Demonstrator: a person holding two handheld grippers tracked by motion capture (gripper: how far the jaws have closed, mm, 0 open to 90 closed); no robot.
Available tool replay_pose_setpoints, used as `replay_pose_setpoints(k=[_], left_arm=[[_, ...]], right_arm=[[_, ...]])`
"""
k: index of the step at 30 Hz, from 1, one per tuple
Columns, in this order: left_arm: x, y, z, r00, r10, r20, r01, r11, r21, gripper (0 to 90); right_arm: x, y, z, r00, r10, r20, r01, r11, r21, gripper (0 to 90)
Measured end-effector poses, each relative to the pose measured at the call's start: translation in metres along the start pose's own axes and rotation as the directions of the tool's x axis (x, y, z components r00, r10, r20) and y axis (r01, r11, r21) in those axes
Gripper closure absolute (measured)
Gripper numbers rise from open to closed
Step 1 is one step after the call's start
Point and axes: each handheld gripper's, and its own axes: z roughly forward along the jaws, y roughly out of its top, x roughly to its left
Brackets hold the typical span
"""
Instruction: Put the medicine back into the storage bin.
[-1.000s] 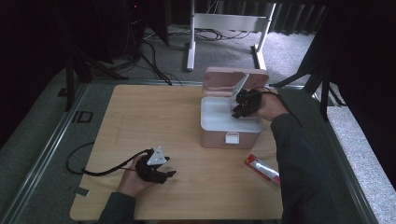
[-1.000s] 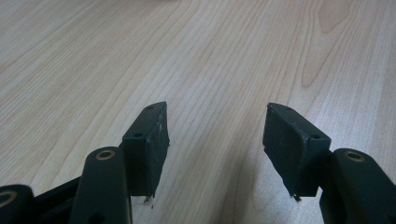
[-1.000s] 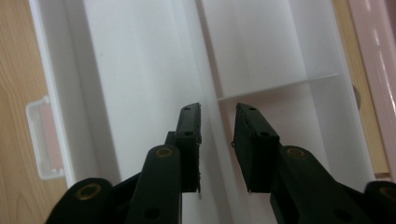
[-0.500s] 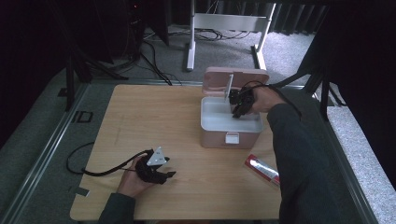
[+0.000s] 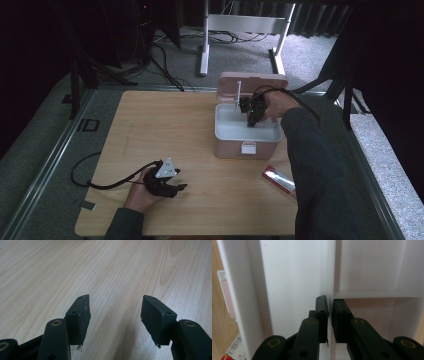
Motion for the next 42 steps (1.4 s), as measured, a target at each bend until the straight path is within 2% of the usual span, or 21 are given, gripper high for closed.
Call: replay_pose_setpoints(k=[5,12,23,29,33,37,39,42], left_arm=[[0.0,0.0,0.0,1.0,-0.001,0.001,0.001,1.0,0.0,40.8],[0.001,-0.001,-0.001,1.0,-0.001,-0.001,0.001,1.0,-0.001,40.8],[0.001,-0.001,-0.002,1.0,-0.003,-0.004,0.003,1.0,-0.002,40.8],[0.0,-0.001,-0.002,1.0,-0.004,-0.002,0.004,1.0,0.0,41.4],[0.001,-0.001,-0.002,1.0,-0.004,-0.004,0.004,1.0,-0.002,41.4],[0.0,-0.001,-0.002,1.0,-0.005,-0.002,0.005,1.0,0.0,41.4],[0.0,-0.001,-0.002,1.0,-0.005,-0.002,0.005,1.0,0.001,41.4],[0.0,-0.001,-0.002,1.0,-0.006,-0.002,0.006,1.0,0.001,41.4]], right_arm=[[-0.001,0.002,0.004,1.0,-0.009,-0.001,0.009,1.0,0.018,87.4],[-0.003,0.001,0.004,0.9999,-0.012,-0.012,0.012,1.0,0.01,88.6],[0.002,-0.001,0.001,0.9996,-0.019,0.019,0.02,1.0,-0.004,89.1],[0.005,-0.004,-0.002,0.9989,-0.023,0.041,0.025,0.999,-0.025,89.4],[0.006,-0.007,-0.007,0.9974,-0.032,0.065,0.036,0.998,-0.059,89.6],[0.007,-0.01,-0.012,0.997,-0.028,0.072,0.034,0.996,-0.08,89.6],[0.007,-0.012,-0.015,0.9972,-0.01,0.074,0.017,0.996,-0.088,89.6],[0.007,-0.013,-0.018,0.9967,-0.014,0.08,0.022,0.995,-0.1,89.6]])
